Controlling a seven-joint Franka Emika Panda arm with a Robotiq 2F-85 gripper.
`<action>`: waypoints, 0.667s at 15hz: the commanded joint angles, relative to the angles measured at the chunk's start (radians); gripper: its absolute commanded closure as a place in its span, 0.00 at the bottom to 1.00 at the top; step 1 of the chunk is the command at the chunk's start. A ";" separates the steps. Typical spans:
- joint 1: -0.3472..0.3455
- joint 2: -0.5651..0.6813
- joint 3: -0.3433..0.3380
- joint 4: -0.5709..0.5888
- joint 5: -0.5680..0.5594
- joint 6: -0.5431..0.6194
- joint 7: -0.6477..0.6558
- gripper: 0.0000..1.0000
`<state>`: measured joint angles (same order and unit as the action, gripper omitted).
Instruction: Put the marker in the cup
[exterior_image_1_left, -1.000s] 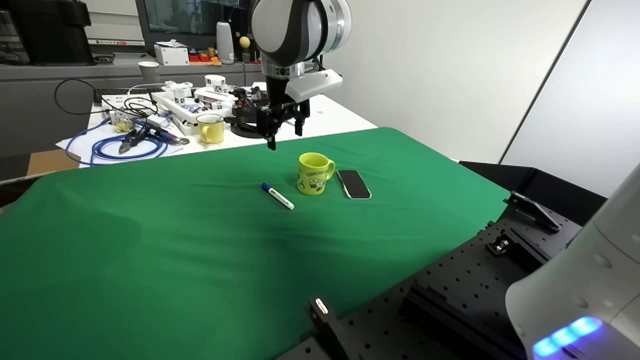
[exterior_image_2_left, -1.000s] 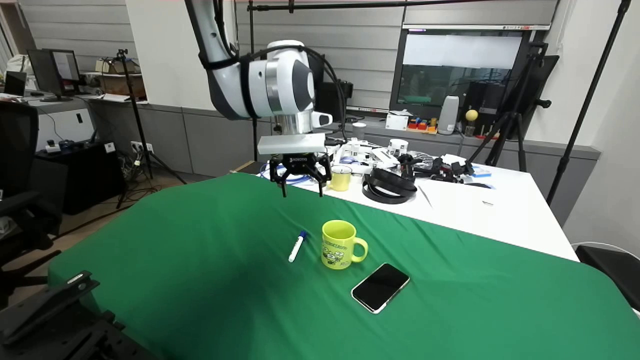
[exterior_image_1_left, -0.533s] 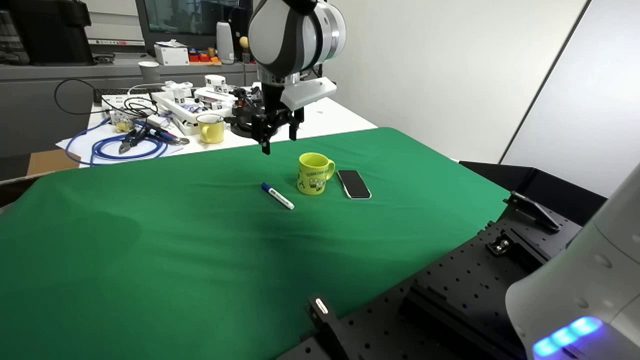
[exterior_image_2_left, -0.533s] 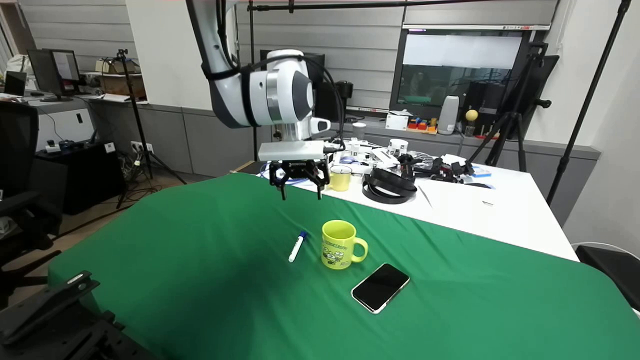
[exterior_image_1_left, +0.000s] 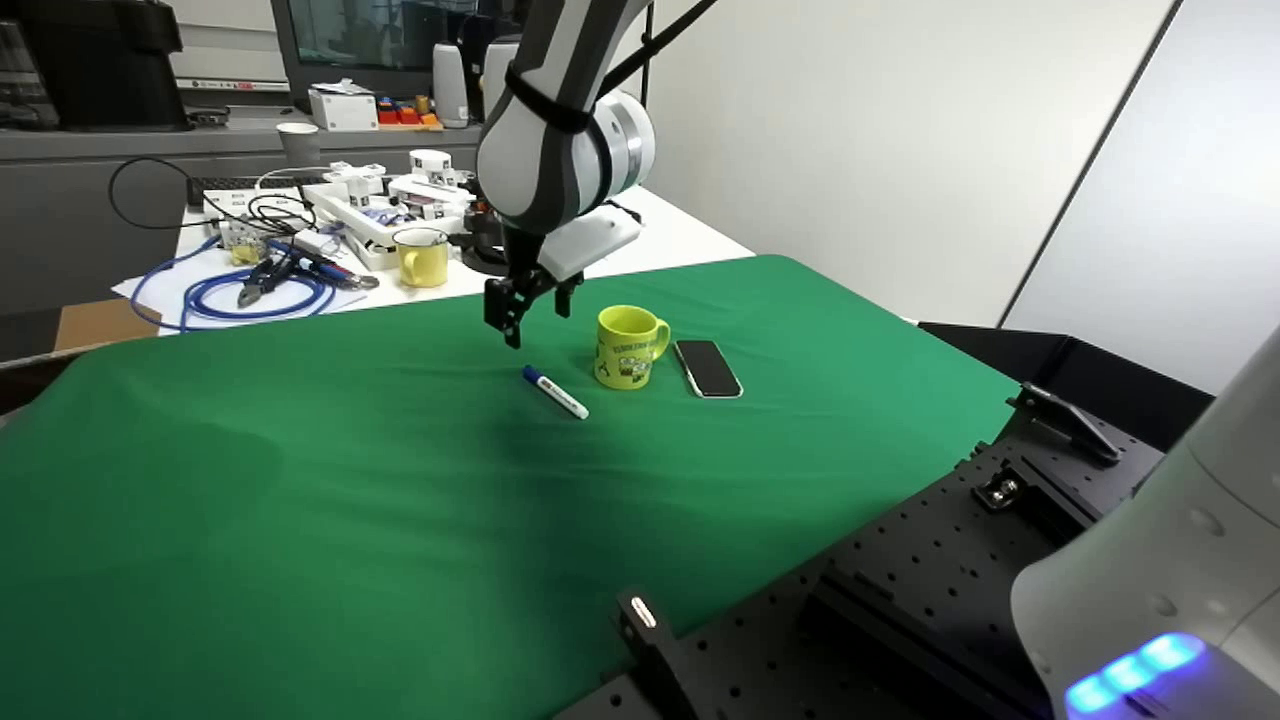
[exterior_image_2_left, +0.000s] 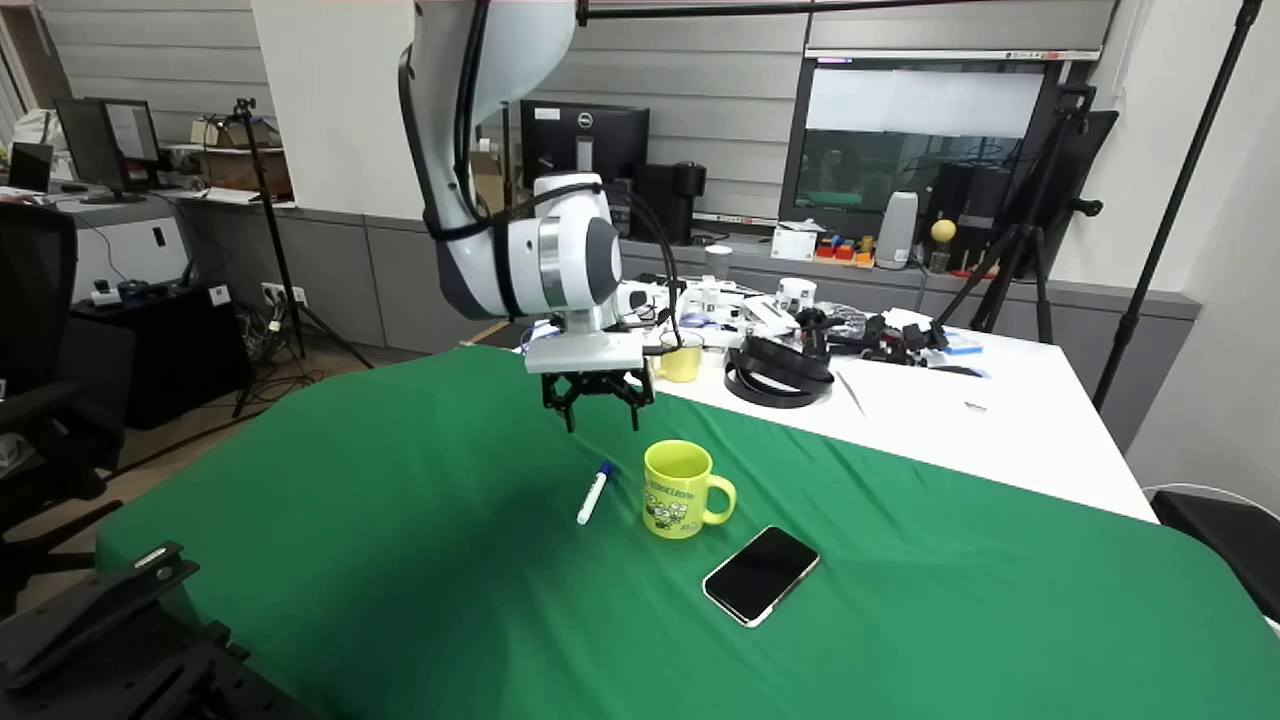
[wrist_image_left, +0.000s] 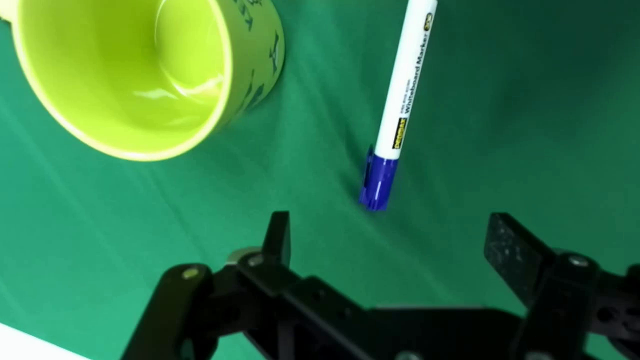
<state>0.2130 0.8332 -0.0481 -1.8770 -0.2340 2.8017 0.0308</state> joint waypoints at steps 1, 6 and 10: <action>0.023 0.087 -0.012 0.099 0.011 -0.023 0.014 0.00; 0.023 0.133 -0.005 0.136 0.050 -0.048 0.033 0.00; 0.007 0.148 0.009 0.145 0.092 -0.070 0.031 0.00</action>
<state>0.2295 0.9640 -0.0475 -1.7657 -0.1659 2.7659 0.0366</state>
